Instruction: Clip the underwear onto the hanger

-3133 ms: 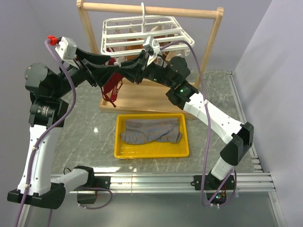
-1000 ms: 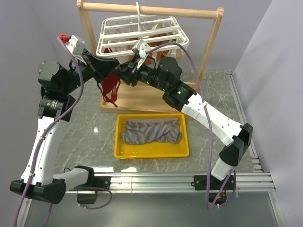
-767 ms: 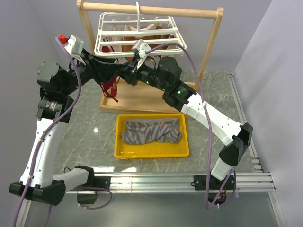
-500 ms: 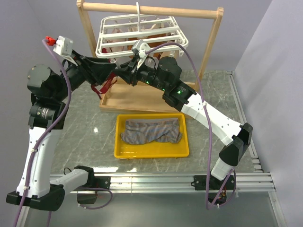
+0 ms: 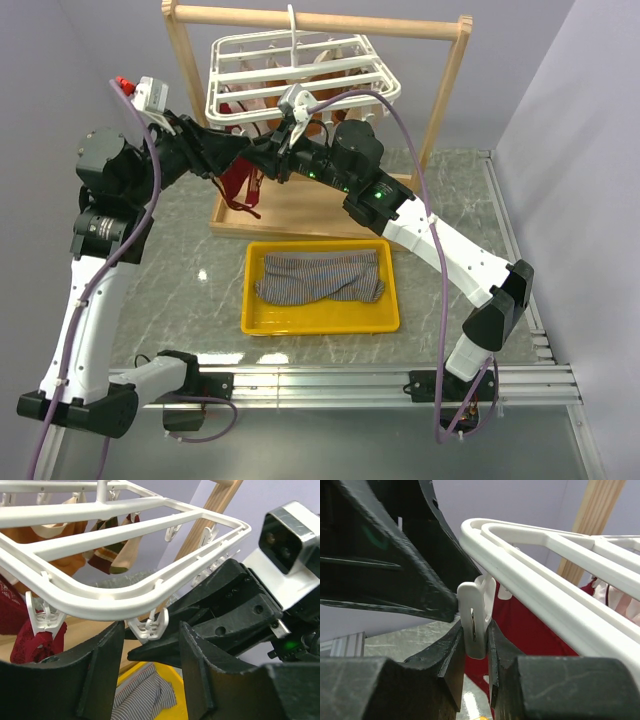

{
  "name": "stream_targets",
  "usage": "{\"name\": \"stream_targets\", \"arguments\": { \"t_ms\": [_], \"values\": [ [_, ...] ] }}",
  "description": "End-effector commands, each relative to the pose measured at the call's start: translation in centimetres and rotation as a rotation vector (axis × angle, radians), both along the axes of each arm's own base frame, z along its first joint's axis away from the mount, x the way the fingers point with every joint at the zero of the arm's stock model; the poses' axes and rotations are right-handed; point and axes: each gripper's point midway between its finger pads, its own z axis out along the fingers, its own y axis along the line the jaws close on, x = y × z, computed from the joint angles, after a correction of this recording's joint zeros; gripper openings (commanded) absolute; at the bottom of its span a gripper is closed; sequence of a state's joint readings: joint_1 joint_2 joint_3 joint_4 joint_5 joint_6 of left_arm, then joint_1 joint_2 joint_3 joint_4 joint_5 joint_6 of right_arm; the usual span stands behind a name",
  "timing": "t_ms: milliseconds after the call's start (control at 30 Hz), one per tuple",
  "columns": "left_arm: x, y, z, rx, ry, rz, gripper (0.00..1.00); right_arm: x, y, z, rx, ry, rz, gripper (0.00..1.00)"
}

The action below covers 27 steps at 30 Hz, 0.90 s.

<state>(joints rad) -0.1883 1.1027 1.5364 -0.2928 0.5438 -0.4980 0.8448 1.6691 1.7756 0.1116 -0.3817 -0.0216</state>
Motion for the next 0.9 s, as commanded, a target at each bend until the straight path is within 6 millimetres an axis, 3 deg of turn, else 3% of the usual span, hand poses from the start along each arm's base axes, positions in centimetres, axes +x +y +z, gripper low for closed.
{"name": "stream_targets", "arguments": {
  "t_ms": [0,333,467,633,700,800,867],
  "values": [
    [0.2,-0.1,1.3,-0.044,-0.031,-0.006,0.51,-0.8,-0.1,2.3,0.049,-0.038,0.019,0.0],
    [0.8,-0.3,2.6,-0.1,-0.06,-0.01,0.48,-0.7,0.2,2.2,0.051,-0.037,0.022,0.0],
    [1.1,-0.7,2.5,-0.101,-0.053,-0.021,0.41,-0.9,0.3,2.2,0.052,-0.041,0.027,0.0],
    [1.4,-0.7,2.3,-0.107,-0.044,-0.016,0.41,-0.9,0.3,2.2,0.048,-0.048,0.023,0.0],
    [1.4,-0.7,2.4,-0.109,-0.046,-0.015,0.33,-1.0,0.3,2.1,0.046,-0.052,0.023,0.0],
    [1.5,-0.7,2.5,-0.111,-0.041,-0.008,0.08,-1.1,0.3,2.2,0.045,-0.054,0.023,0.02],
    [1.8,-0.6,2.1,-0.107,-0.025,0.0,0.0,-0.9,0.2,2.1,0.044,-0.051,0.014,0.15]
  ]
}}
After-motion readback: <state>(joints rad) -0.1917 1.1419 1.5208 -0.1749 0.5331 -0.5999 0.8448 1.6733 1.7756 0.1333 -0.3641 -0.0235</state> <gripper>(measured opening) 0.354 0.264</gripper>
